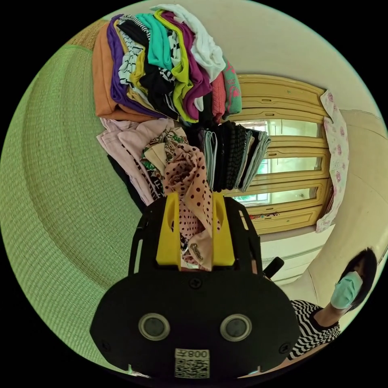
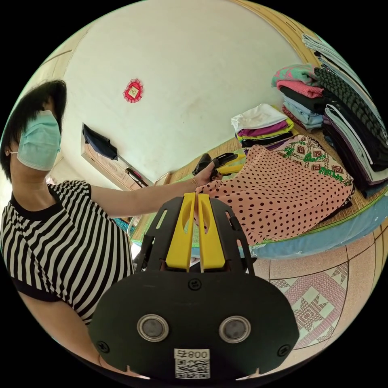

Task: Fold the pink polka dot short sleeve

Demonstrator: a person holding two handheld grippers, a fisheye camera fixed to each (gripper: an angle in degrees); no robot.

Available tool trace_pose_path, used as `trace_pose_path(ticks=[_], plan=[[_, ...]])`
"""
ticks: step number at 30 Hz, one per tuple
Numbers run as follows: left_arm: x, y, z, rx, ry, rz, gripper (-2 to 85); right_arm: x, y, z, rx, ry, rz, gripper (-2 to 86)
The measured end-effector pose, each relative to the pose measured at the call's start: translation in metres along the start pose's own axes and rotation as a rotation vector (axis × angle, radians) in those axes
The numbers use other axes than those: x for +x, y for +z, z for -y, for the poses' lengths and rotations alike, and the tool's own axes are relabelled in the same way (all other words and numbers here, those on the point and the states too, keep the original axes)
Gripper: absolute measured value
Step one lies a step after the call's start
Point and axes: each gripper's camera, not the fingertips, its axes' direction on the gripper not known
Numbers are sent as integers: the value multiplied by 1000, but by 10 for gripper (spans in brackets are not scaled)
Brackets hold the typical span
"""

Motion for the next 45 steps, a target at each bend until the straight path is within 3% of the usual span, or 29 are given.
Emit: trace_pose_path(ticks=[3,8,14,19,31,45], plan=[[-15,-10,-1,-36,3,21,50,2,-4,1,1,6,4,6],[-29,-52,-32,-26,34,-12,31,2,-11,4,10,5,-5,6],[-38,-170,-119,62,77,-158,25,-14,-27,13,48,-51,2,6],[-39,-325,-235,227,104,-268,22,-38,-37,21,94,-126,72,6],[19,-649,-563,613,353,-160,21,-139,-9,46,77,-357,269,6],[55,-872,-888,832,588,-104,21,-269,35,33,-14,-534,381,6]])
